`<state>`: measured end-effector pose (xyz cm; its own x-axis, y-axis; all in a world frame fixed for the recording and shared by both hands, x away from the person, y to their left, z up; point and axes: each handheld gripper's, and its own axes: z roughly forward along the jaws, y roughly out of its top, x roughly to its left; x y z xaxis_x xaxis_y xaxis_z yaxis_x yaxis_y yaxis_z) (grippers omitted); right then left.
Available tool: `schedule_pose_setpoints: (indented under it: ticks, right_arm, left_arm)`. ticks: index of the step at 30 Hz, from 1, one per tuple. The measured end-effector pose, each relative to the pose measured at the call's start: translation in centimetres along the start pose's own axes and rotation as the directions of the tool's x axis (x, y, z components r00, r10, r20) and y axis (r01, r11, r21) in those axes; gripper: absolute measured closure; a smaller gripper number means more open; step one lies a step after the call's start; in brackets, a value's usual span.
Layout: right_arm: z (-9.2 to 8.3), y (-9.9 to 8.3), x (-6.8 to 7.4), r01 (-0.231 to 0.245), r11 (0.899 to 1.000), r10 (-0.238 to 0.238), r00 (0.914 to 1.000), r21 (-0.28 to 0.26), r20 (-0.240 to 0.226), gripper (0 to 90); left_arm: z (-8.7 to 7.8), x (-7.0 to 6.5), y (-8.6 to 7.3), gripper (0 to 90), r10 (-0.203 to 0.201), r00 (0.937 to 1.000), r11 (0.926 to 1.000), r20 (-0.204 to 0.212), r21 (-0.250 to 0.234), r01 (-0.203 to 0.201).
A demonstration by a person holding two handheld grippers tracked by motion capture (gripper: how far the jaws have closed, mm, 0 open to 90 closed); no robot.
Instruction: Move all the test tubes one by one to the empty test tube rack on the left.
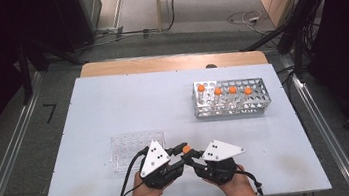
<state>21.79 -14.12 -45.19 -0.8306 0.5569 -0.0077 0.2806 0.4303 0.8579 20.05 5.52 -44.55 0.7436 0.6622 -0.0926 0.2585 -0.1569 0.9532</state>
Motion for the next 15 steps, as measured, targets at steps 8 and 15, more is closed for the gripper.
schedule_pose_setpoints:
  ticks: [8, 15]
  right_arm:
    - [0.04, 0.04, -0.15, -0.018, 1.0, 0.018, 0.9988, 0.004, -0.046, 48.5]
    - [-0.01, 0.03, -0.44, -0.035, 0.999, 0.036, 0.9977, 0.011, -0.058, 28.6]
  left_arm:
    - [-0.28, 0.11, 0.16, 70.2, -0.004, 1.0, 0.9999, -0.003, -0.013, 0.004]
    - [-0.86, 0.55, 0.52, 70.2, -0.027, 0.9996, 0.9993, -0.001, -0.025, 0.027]
